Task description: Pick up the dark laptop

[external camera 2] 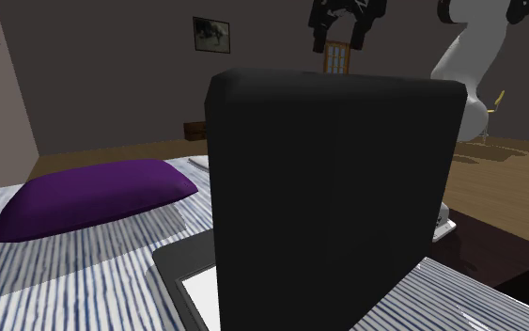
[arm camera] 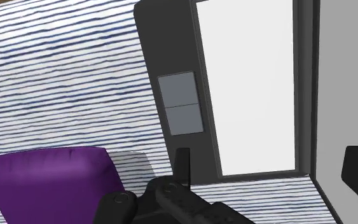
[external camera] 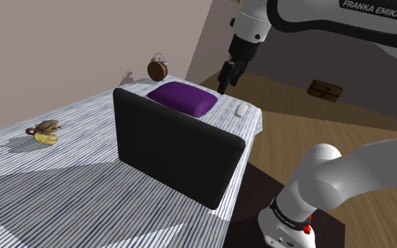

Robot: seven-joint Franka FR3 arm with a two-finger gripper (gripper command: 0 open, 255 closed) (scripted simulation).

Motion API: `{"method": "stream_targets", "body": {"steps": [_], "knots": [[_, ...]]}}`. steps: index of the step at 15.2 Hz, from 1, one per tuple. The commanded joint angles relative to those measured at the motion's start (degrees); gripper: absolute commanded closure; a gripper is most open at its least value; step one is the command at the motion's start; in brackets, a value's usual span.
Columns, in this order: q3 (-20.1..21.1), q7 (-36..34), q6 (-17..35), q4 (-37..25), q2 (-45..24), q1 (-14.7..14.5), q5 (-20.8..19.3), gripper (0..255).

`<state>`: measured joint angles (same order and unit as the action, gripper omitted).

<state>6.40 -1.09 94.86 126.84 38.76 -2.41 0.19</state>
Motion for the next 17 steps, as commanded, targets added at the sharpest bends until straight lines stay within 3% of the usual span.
{"method": "stream_targets", "body": {"steps": [1,13,17], "knots": [[1.8,-1.3,0.2,-0.7,-1.5,-1.0,1.2,0],[12.5,-9.3,1.9,-10.4,-15.5,-6.0,5.9,0],[12.7,-9.2,5.0,-7.0,-15.1,-6.1,6.1,0]]}}
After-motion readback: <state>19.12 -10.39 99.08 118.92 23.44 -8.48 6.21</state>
